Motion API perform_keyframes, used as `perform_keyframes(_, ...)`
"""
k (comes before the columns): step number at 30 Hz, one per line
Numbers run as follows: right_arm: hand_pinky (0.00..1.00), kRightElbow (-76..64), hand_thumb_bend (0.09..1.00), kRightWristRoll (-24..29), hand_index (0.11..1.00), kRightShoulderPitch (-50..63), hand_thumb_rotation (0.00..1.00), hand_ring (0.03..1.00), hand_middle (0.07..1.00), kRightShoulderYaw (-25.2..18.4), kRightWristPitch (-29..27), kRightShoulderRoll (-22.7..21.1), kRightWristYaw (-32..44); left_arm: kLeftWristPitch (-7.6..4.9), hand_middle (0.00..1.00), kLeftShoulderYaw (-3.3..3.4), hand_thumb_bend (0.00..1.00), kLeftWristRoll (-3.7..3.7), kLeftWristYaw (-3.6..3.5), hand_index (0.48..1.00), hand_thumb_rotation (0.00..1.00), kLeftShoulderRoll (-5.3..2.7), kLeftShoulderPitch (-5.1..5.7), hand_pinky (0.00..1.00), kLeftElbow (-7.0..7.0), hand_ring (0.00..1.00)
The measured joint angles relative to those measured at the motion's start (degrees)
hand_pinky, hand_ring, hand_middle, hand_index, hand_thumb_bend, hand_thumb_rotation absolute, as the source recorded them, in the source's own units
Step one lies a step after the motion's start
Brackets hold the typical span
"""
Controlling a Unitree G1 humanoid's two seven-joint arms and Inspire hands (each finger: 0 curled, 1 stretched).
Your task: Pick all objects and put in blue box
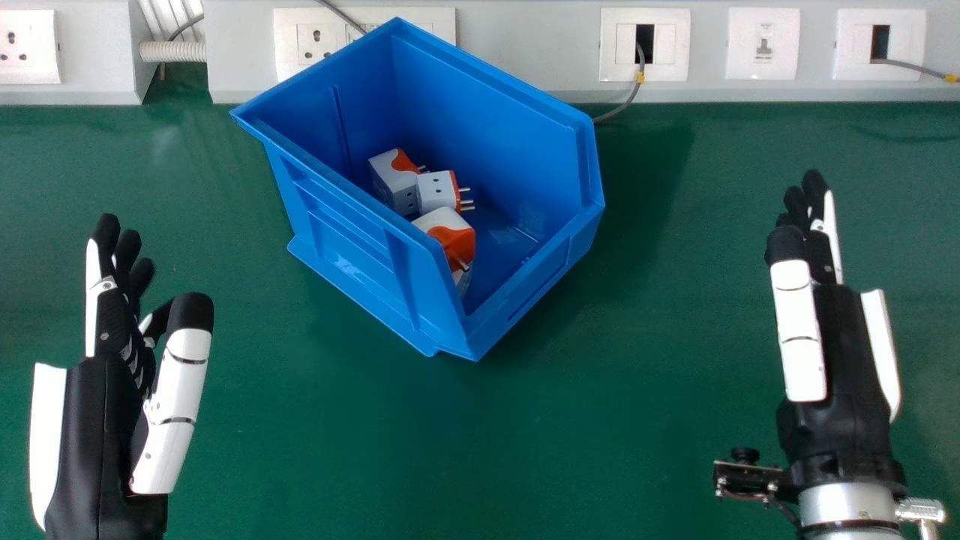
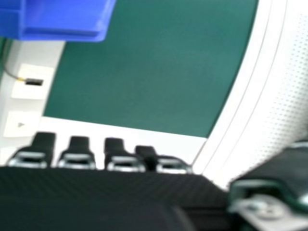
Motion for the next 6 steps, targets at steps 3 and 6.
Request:
perform_keyframes(3, 0.95, 0.0, 0.412, 0.0, 0.997, 0.0, 1.0, 1.0, 1.0, 0.0, 0.0, 0.0, 0.0, 0.0, 0.98, -0.01, 0.56, -0.04, -0.02, 1.0, 0.85, -0.05, 0.31, 0.86, -0.18, 0.95)
perform_keyframes(6, 0.95, -0.1, 0.414, 0.0, 0.993, 0.1, 1.0, 1.0, 1.0, 0.0, 0.2, -0.1, 0.0, 0.0, 0.97, -0.08, 0.57, -0.06, -0.04, 1.0, 0.85, -0.08, 0.42, 0.85, -0.21, 0.94)
